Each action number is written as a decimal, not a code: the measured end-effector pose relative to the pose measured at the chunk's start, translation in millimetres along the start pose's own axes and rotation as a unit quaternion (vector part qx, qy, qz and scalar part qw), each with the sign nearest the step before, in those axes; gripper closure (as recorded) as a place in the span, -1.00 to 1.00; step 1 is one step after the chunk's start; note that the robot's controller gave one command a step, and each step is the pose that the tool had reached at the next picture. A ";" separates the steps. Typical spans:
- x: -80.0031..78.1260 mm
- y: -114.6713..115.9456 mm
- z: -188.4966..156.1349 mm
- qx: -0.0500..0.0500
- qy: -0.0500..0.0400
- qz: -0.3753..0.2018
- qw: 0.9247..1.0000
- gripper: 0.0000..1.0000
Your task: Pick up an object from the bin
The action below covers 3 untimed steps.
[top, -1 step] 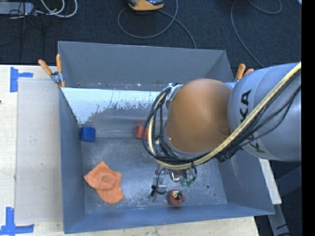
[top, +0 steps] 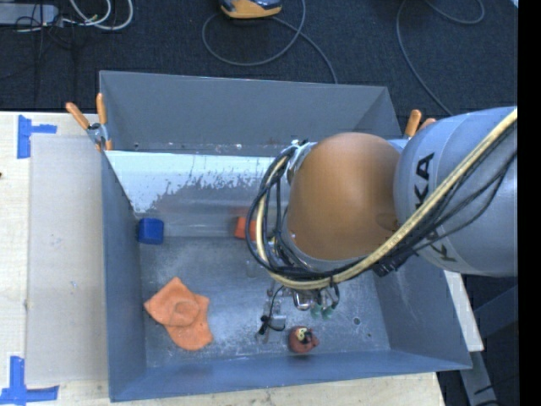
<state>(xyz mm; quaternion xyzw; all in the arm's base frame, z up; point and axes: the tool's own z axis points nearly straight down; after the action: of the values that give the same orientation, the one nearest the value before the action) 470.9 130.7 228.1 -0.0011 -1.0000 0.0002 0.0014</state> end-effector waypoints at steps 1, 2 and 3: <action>-5.3 33.5 63.1 0.000 0.000 0.042 0.999 -1.00; -24.5 76.4 67.2 -0.001 -0.001 0.089 0.996 -1.00; -14.9 82.6 93.5 0.001 0.001 0.161 0.987 -1.00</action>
Offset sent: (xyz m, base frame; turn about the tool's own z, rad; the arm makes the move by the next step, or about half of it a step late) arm 0.0238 0.0739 -0.0681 0.1799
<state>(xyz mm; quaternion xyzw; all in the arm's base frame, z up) 485.7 213.2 134.5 -0.1619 -0.9868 0.0011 0.0024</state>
